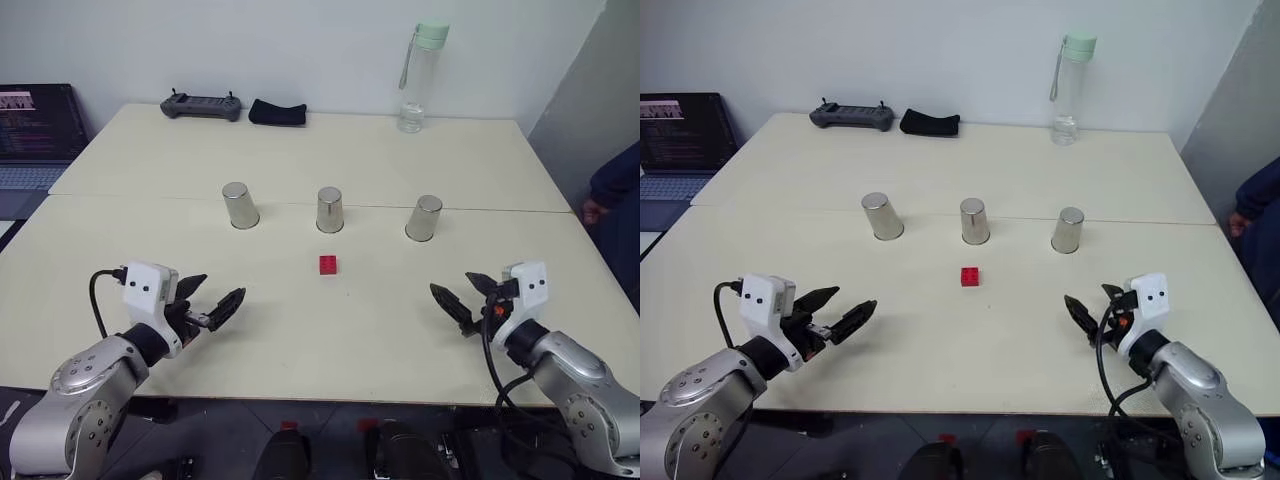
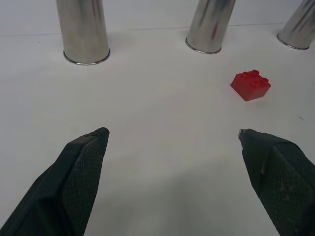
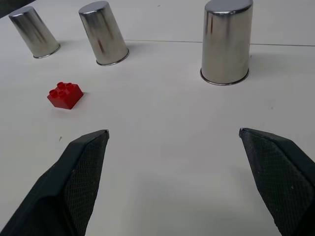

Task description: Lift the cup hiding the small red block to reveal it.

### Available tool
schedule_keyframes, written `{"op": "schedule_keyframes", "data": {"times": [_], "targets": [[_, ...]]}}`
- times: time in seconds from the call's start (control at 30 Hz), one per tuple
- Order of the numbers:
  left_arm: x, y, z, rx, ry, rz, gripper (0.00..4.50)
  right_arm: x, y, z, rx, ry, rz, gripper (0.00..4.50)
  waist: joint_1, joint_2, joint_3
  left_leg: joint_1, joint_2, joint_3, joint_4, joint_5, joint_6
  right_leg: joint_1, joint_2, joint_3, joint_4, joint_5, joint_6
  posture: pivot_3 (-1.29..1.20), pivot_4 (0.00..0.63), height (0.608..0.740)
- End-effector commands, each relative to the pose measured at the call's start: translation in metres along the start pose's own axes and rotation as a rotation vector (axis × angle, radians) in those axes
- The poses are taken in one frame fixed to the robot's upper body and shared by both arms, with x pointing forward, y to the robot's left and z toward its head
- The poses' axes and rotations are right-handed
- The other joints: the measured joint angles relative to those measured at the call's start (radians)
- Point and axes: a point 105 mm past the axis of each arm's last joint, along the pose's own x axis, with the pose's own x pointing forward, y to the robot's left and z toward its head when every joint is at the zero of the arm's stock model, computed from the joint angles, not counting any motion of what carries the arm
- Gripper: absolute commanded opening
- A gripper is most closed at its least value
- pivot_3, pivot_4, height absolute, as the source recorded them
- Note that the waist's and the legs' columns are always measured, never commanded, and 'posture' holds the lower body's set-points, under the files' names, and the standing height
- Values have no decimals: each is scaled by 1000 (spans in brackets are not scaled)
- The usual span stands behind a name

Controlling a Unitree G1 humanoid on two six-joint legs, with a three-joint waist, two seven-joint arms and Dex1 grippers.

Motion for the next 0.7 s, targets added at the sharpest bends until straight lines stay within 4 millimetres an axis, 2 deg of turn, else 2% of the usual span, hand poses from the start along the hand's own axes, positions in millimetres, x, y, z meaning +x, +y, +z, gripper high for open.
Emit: {"op": "schedule_keyframes", "data": {"times": [0.03,0.7], "targets": [[-3,-6,15,37,-51,-22,4496,-2,-3,10,-19,-44,-11,4500,0,0,0,0,0,0,0,0,0,0,0,0,0,0,0,0,150,740],[1,0,18,90,-68,12,4496,-1,-4,8,-26,-46,-24,4500,0,0,0,0,0,0,0,0,0,0,0,0,0,0,0,0,150,740]]}}
